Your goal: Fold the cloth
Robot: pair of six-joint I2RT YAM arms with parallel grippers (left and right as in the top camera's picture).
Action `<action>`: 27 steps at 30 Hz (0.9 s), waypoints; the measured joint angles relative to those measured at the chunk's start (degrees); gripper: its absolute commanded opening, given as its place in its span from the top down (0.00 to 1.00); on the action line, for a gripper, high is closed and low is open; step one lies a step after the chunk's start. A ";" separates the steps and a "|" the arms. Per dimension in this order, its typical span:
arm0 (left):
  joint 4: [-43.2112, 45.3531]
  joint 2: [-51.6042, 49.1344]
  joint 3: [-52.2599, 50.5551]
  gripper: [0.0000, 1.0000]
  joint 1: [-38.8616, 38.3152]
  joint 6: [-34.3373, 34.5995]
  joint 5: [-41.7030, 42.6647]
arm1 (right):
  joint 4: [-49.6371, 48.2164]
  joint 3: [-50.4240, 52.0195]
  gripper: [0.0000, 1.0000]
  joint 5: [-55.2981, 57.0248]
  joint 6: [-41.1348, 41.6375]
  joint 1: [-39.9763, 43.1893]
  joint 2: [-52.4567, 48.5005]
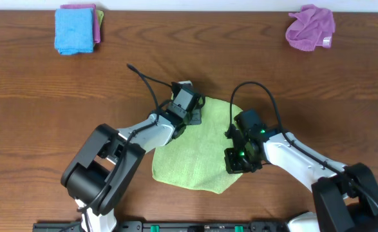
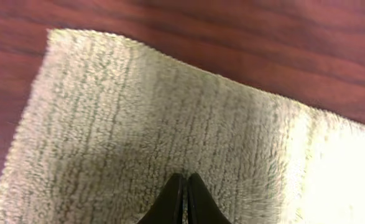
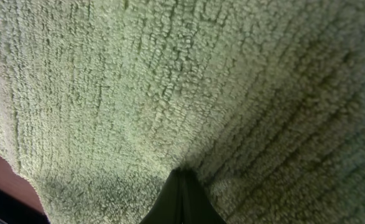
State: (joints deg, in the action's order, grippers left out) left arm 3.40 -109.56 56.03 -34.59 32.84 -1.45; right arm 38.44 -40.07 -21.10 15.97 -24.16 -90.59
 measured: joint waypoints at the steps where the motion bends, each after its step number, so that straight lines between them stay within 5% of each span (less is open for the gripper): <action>1: 0.17 -0.02 -0.07 0.94 0.44 0.00 -0.42 | 0.00 0.00 0.98 0.02 0.00 0.00 0.00; 13: 2.05 -0.87 -0.07 0.94 5.40 -0.07 1.92 | -1.05 -0.07 0.99 -0.04 0.04 -0.02 0.00; 27: 2.45 -1.14 0.04 0.94 7.74 -0.09 1.31 | -18.73 -1.29 0.98 5.11 0.39 -0.22 -1.29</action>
State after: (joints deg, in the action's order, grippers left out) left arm 5.85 -110.69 56.07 -26.85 32.75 -0.14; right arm 19.70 -41.36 -15.99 16.36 -24.38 -91.88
